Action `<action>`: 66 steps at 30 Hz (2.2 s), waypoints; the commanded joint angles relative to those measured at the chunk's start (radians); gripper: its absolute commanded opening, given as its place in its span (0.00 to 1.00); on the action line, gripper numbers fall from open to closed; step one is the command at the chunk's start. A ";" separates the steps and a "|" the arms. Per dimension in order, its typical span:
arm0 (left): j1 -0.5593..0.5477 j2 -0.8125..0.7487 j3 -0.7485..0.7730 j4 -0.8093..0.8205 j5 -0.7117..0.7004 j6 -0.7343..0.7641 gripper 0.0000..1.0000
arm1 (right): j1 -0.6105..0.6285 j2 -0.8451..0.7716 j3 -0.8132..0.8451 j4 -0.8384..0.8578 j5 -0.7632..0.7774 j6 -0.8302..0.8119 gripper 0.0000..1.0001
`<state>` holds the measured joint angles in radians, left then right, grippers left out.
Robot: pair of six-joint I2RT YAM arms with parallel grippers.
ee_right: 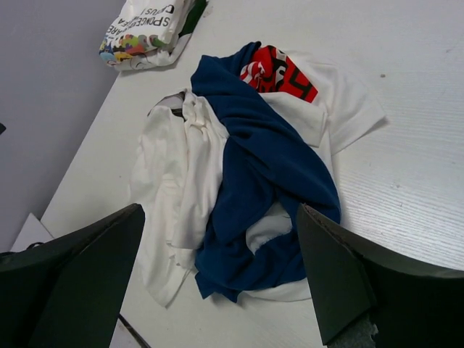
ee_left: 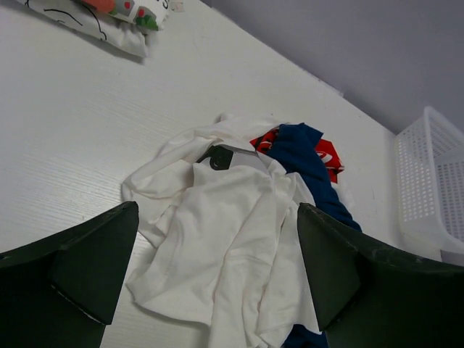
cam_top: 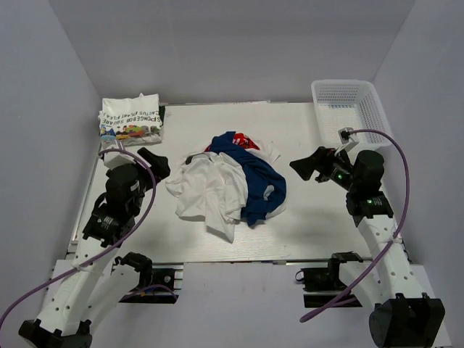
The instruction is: Fold and stack the t-shirts
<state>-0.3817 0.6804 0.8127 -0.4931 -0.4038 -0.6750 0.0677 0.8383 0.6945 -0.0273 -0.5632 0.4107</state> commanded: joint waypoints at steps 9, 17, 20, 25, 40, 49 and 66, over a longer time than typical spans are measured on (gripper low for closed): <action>-0.003 0.068 0.002 -0.001 0.005 -0.009 1.00 | 0.001 0.015 -0.069 0.047 0.125 0.074 0.91; -0.003 0.087 -0.033 0.033 0.043 0.000 1.00 | 0.208 0.166 0.092 -0.030 0.180 -0.068 0.91; -0.003 0.087 -0.033 0.007 0.016 -0.026 1.00 | 0.371 0.304 0.169 -0.028 0.319 -0.122 0.91; -0.003 0.087 -0.033 -0.005 0.040 -0.035 1.00 | 0.704 0.674 0.396 -0.118 0.592 -0.219 0.91; -0.003 0.044 -0.055 -0.085 0.062 -0.110 1.00 | 0.912 1.249 0.774 0.075 0.823 -0.253 0.91; -0.003 0.005 -0.075 -0.076 0.089 -0.110 1.00 | 0.929 1.110 0.776 0.078 0.878 -0.188 0.00; -0.003 0.021 -0.066 -0.076 0.099 -0.121 1.00 | 0.896 0.722 1.161 -0.097 1.343 -0.479 0.00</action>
<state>-0.3817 0.6964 0.7433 -0.5682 -0.3218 -0.7910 0.9897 1.5822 1.7462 -0.1593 0.5236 0.0959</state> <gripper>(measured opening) 0.997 0.182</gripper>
